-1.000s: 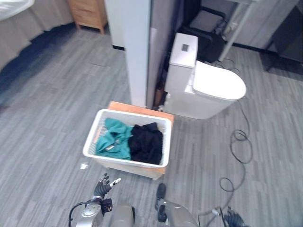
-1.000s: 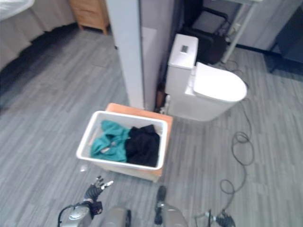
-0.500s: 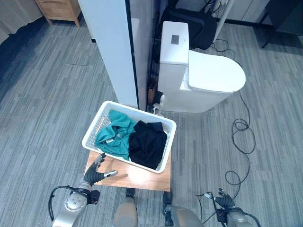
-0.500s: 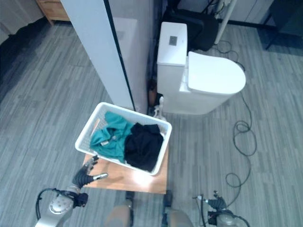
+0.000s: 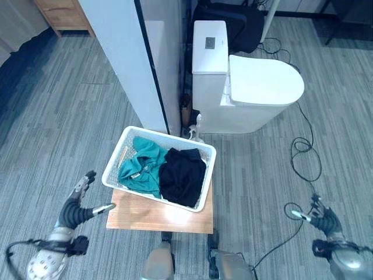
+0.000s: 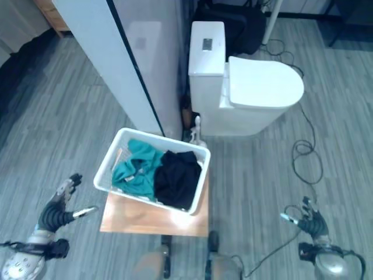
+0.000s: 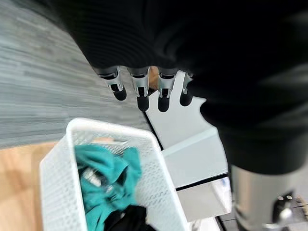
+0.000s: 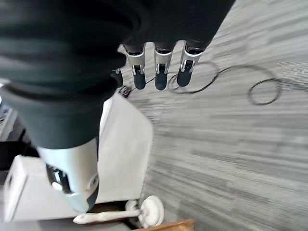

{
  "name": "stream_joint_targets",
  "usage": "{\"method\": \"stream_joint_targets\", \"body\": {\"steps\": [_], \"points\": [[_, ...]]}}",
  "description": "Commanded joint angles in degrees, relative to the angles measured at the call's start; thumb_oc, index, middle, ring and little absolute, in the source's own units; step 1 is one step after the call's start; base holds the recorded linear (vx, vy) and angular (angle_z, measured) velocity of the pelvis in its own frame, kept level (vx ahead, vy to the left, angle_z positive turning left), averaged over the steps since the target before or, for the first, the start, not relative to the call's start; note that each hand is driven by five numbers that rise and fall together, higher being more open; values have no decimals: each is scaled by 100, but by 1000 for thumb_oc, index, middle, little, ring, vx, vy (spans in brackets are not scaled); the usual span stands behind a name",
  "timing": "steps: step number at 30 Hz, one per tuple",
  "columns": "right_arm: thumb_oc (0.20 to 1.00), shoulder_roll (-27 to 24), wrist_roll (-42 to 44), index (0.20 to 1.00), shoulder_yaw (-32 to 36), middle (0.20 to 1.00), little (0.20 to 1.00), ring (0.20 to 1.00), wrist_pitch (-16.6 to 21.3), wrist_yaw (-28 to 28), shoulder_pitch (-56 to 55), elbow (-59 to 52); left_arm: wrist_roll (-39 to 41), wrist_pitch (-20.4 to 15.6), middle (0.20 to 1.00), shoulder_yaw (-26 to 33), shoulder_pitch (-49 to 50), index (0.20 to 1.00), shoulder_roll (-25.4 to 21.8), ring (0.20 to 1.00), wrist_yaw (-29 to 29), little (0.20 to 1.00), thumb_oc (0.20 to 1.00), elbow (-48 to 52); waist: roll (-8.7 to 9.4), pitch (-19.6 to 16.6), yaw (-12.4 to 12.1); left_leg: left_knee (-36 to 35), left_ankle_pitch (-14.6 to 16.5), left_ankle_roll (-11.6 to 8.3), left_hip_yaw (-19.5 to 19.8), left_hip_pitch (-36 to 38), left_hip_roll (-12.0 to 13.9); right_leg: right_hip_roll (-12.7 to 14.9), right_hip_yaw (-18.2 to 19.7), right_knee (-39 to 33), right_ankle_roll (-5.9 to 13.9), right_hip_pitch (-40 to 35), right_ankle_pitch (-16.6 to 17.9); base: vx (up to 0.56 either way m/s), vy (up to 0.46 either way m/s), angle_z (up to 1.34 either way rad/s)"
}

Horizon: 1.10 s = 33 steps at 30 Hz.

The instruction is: Grab the laundry basket,head to the washer,open it,put in the laundry and shut it.

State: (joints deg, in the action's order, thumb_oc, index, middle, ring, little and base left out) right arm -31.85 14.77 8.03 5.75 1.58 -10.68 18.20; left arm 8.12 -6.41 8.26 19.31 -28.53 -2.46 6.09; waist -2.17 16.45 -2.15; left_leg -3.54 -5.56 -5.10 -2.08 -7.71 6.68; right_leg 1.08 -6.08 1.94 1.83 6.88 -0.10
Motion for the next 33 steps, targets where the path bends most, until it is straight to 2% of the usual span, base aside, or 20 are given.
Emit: {"method": "stream_joint_targets", "body": {"steps": [1,2,4,5,10,15,18,26,30,31,33], "points": [[1000,-195,-149,1000,-290,1000,1000,1000,24,240,562,-254,-404,224,1000,-325,-365,1000,-134,1000,197,1000,1000,-330,256,-118,27,419,318,-117,108,-91,449,933,-428,328,637,279,-139,-155,19,-2],[1000,-253,-377,1000,-493,1000,1000,1000,-61,370,919,-494,-734,384,1000,-521,-915,1000,-158,1000,332,1000,1000,-673,312,-16,43,454,314,-106,117,-225,440,930,-410,345,639,396,-102,-125,14,-4],[1000,-274,-498,1000,-535,1000,1000,1000,-108,422,1089,-651,-905,408,1000,-599,-1237,1000,-201,1000,435,1000,1000,-867,342,68,47,499,309,-105,124,-331,432,940,-413,379,639,495,-85,-123,14,-3],[1000,-241,-596,1000,-706,1000,1000,1000,-110,502,1324,-873,-1144,462,1000,-682,-1708,1000,-279,1000,719,1000,1000,-1080,407,205,45,564,294,-107,156,-496,445,961,-403,448,629,639,-65,-117,15,-1],[1000,-26,-612,1000,-966,1000,1000,1000,-73,419,1417,-1357,-1630,616,1000,-427,-2531,1000,-400,1000,1377,1000,1000,-1319,614,509,-8,798,272,-148,250,-931,470,981,-456,595,620,940,-36,-81,-18,8],[1000,211,-291,1000,-1154,1000,1000,1000,13,301,1311,-1364,-2050,693,1000,-170,-2850,1000,-611,1000,1758,1000,1000,-1108,726,639,-30,814,235,-215,305,-1101,479,977,-559,489,629,962,21,-9,-8,5],[1000,427,-110,1000,-1283,1000,1000,1000,32,248,1213,-1096,-2224,643,1000,220,-2720,1000,-615,1000,1802,1000,1000,-346,777,679,-103,793,245,-240,302,-1148,467,978,-618,322,660,923,111,25,-17,15],[1000,521,-143,1000,-1250,1000,1000,1000,35,252,1090,-651,-2473,539,1000,883,-2459,1000,-689,1000,1878,1000,1000,527,775,687,-206,833,312,-260,259,-1170,453,985,-636,101,684,824,225,-7,4,1],[1000,524,-139,1000,-1207,1000,1000,1000,8,210,1115,-653,-2561,647,1000,929,-2618,1000,-862,1000,1890,1000,1000,395,763,695,-170,805,286,-277,247,-1178,432,999,-638,79,682,828,250,-17,6,0],[1000,527,-113,1000,-1218,1000,1000,1000,-10,201,1173,-685,-2603,828,1000,868,-2797,1000,-932,1000,1925,1000,1000,110,770,699,-124,803,285,-287,231,-1177,436,990,-625,92,682,837,251,0,0,0],[1000,529,-109,1000,-1216,1000,1000,1000,-34,195,1209,-717,-2605,937,1000,771,-2967,1000,-946,1000,1957,1000,1000,-140,791,709,-95,798,276,-289,225,-1189,442,988,-625,93,679,851,251,0,0,0]]}}
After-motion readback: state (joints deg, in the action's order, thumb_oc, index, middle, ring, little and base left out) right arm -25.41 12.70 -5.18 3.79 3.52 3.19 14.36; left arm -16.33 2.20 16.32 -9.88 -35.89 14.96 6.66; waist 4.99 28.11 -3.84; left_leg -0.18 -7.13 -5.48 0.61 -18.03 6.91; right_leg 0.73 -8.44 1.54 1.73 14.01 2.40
